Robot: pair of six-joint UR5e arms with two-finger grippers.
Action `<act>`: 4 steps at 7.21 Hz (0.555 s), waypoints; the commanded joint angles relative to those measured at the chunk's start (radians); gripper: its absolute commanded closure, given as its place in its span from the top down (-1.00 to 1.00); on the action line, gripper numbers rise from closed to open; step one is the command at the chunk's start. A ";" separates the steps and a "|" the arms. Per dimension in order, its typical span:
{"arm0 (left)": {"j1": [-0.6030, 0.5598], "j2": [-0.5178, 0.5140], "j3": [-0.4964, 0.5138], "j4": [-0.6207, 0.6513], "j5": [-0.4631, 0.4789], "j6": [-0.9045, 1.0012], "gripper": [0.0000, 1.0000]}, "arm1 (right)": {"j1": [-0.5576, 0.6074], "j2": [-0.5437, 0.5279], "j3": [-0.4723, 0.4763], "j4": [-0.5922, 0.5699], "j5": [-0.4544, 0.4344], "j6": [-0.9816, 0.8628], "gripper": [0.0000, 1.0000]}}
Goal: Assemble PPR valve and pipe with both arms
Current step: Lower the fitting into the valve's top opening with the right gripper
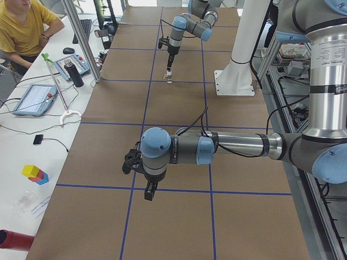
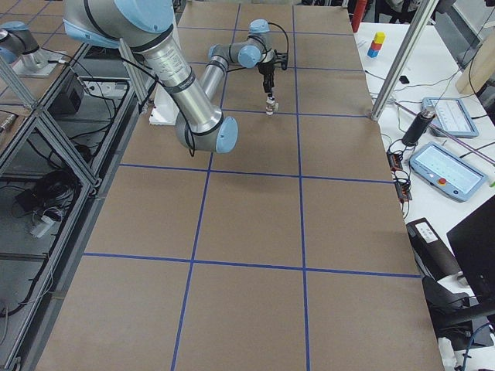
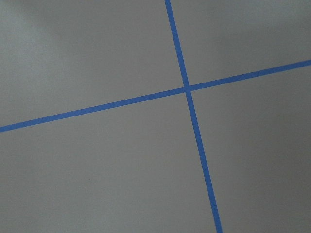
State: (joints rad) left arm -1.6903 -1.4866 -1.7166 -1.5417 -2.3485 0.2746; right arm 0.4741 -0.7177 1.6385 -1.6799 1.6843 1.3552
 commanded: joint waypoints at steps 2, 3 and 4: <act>0.001 -0.004 0.000 0.005 0.000 -0.011 1.00 | 0.049 0.015 0.012 -0.012 0.030 -0.016 0.98; 0.001 -0.001 -0.001 0.005 0.002 -0.167 1.00 | 0.116 0.009 0.014 -0.029 0.128 -0.046 0.98; 0.001 0.012 0.000 0.005 0.008 -0.196 1.00 | 0.205 -0.002 0.036 -0.037 0.232 -0.095 0.98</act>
State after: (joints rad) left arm -1.6891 -1.4855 -1.7171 -1.5377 -2.3463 0.1552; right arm 0.5802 -0.7104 1.6557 -1.7031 1.7977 1.3097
